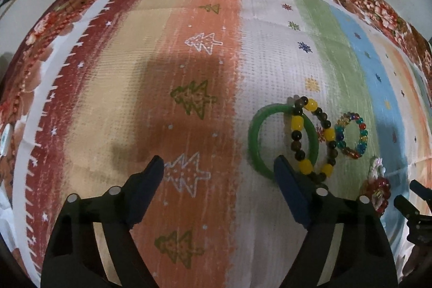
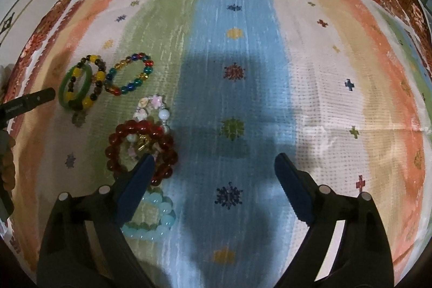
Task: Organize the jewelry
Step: 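Move left tool to the green jade bangle while right tool approaches the dark red bead bracelet, then close left tool on the green bangle while right tool closes on the red bead bracelet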
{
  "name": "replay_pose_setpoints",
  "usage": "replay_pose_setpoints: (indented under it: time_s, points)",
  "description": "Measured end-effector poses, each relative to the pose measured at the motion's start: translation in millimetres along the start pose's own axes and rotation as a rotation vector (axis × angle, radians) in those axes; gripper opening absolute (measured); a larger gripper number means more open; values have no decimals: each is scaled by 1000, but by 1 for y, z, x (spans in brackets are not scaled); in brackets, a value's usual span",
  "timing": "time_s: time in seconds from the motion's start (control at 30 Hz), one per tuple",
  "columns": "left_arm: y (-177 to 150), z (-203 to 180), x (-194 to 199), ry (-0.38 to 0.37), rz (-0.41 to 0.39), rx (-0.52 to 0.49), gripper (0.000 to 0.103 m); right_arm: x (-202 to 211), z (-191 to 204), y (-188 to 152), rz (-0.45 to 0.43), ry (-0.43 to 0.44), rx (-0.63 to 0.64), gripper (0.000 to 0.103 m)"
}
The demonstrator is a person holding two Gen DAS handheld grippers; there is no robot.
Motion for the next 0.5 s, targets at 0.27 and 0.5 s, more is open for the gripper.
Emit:
replay_pose_setpoints:
  time_s: [0.27, 0.5]
  points:
    - [6, -8, -15, 10, 20, -35, 67, -10, -5, 2, 29, 10, -14, 82]
    - [7, -15, -16, 29, 6, -78, 48, -10, 0, 2, 48, 58, -22, 64]
Point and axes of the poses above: each gripper's, at about its wrist camera, not at the fingertips, and x roughly against the way its jaws point, z to its left, y to its top, the point moved 5 cm from there along -x, roughly the way its jaws point, and after that the axes turned 10 degrees about z, right-handed, at the moved point
